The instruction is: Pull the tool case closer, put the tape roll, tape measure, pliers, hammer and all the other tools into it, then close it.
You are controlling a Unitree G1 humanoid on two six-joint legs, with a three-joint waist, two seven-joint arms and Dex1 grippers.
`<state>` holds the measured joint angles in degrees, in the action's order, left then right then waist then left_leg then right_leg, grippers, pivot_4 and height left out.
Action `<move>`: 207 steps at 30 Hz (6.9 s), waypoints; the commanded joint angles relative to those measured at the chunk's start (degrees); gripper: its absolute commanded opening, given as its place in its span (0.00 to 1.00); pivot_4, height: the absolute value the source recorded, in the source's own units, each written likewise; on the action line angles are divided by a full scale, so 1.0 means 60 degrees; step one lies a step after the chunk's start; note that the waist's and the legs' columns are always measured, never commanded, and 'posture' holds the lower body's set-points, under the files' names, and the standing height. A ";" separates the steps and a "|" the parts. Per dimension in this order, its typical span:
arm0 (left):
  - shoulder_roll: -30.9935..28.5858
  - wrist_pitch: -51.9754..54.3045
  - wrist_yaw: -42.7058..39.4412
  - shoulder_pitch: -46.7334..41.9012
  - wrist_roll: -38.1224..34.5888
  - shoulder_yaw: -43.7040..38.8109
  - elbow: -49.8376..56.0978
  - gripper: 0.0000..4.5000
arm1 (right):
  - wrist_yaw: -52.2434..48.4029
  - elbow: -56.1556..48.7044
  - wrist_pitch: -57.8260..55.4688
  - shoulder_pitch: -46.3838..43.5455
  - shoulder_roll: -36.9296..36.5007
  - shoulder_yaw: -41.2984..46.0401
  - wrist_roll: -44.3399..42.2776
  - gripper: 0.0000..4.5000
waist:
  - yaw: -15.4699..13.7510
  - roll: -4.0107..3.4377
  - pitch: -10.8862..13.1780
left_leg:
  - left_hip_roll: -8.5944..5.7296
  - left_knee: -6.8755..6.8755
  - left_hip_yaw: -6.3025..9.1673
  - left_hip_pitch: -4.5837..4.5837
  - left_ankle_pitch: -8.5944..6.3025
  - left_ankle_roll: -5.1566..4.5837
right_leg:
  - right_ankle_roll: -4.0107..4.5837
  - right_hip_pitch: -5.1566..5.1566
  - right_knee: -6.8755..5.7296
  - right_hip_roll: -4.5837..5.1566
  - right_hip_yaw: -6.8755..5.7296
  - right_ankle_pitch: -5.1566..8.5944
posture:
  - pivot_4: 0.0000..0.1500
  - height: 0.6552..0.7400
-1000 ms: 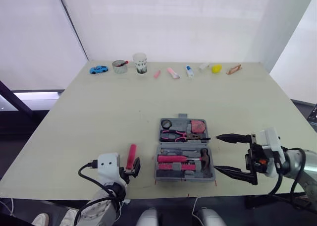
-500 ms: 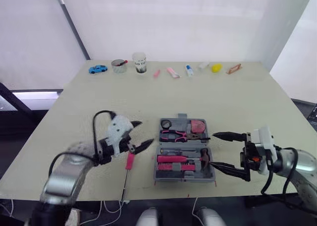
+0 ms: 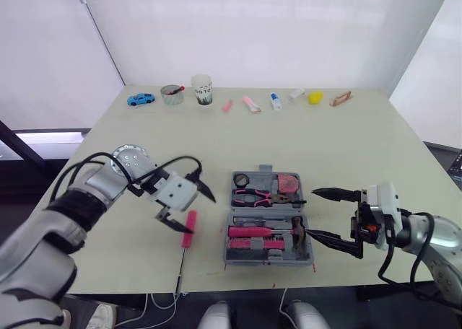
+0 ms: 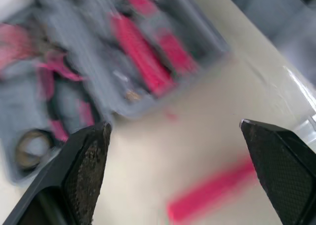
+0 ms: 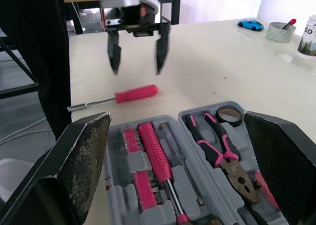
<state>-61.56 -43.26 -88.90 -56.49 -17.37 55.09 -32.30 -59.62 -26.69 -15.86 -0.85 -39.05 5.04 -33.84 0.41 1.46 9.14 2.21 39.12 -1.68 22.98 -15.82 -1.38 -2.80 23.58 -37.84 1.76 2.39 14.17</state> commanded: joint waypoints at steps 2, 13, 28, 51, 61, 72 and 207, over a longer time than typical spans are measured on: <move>0.0434 -0.2789 -0.0600 -0.1578 0.0311 0.2501 -0.1482 0.99 | 0.0009 -0.0197 0.0269 0.0057 -0.0005 0.0201 -0.0020 1.00 | -0.0086 0.0028 0.0019 | 0.0000 0.0005 0.0005 0.0003 0.0000 0.0000 | -0.0001 0.0000 -0.0002 -0.0001 -0.0006 0.0000 | 1.00 1.00; 0.2330 -0.6244 -0.0598 -0.2312 0.1805 0.3989 -0.3680 0.99 | 0.0121 -0.0133 0.0392 -0.0018 0.0135 0.0110 0.0076 1.00 | -0.0200 0.0039 0.0026 | 0.0003 0.0023 0.0001 0.0008 0.0000 -0.0001 | -0.0004 0.0000 -0.0003 -0.0002 -0.0003 -0.0002 | 1.00 1.00; 0.3955 -0.7477 0.1670 -0.1948 0.6047 0.2158 -0.5270 0.99 | 0.0128 0.0030 0.0578 -0.0075 0.0263 0.0003 0.0238 1.00 | -0.0193 0.0046 0.0029 | 0.0002 0.0025 0.0001 0.0009 0.0000 -0.0001 | -0.0006 -0.0001 -0.0003 -0.0003 -0.0002 -0.0003 | 1.00 1.00; 0.3494 -0.8207 0.4795 -0.2327 0.9789 0.1695 -0.4334 0.08 | 0.0280 -0.0025 0.0260 -0.0575 0.0243 -0.0253 0.0139 1.00 | -0.0192 0.0045 0.0028 | 0.0002 0.0026 -0.0002 -0.0003 0.0001 -0.0001 | -0.0006 -0.0010 -0.0019 -0.0001 0.0000 -0.0006 | 1.00 1.00; 0.3083 -0.8153 0.5229 -0.2519 0.8712 0.2061 -0.4542 0.08 | 0.0413 -0.0199 0.0148 -0.0563 0.0267 -0.0260 0.0098 1.00 | -0.0191 0.0046 0.0029 | 0.0003 0.0029 -0.0001 -0.0002 0.0001 -0.0001 | -0.0007 -0.0009 -0.0023 0.0001 -0.0004 -0.0007 | 1.00 1.00; 0.1930 -0.3517 0.2507 -0.1050 0.3849 0.0193 -0.1168 0.08 | 0.0676 -0.0385 0.0121 -0.0401 0.0315 -0.0241 0.0128 1.00 | -0.0071 0.0045 0.0029 | 0.0006 0.0035 -0.0004 0.0000 0.0001 -0.0001 | -0.0008 -0.0007 -0.0026 0.0005 -0.0005 -0.0007 | 1.00 1.00; 0.3611 1.1022 0.4213 0.4507 0.0597 -0.6583 0.6353 0.13 | -0.0291 0.1297 0.1200 -0.0200 0.0429 0.0439 0.0068 1.00 | -0.0063 -0.0015 0.0014 | -0.0010 -0.0011 0.0046 -0.0009 0.0023 0.0035 | 0.0002 -0.0007 -0.0016 0.0011 -0.0021 -0.0003 | 1.00 1.00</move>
<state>-40.35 25.60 -60.19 -27.55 -14.68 13.47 6.54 -61.80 -17.52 -9.74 -2.60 -36.05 5.04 -32.25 0.04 1.36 9.23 2.15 39.05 -1.44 22.93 -15.68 -1.17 -2.79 23.54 -37.93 1.82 2.28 14.15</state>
